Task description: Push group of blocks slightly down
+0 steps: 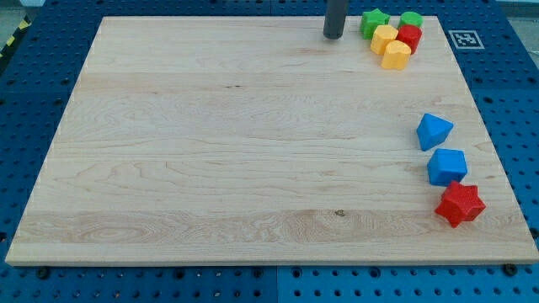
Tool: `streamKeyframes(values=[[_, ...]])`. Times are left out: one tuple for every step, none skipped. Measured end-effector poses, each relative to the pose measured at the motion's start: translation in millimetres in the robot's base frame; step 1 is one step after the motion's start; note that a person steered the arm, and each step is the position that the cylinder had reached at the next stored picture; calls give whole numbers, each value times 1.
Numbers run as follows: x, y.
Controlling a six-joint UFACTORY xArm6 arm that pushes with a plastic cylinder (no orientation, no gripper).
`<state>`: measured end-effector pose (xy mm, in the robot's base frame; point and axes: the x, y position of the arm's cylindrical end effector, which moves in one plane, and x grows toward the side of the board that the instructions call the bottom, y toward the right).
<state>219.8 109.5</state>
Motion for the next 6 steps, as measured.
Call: streamKeyframes(values=[[-27, 14], [-28, 23], [-28, 47], [-28, 66], [-28, 84], [-10, 86]])
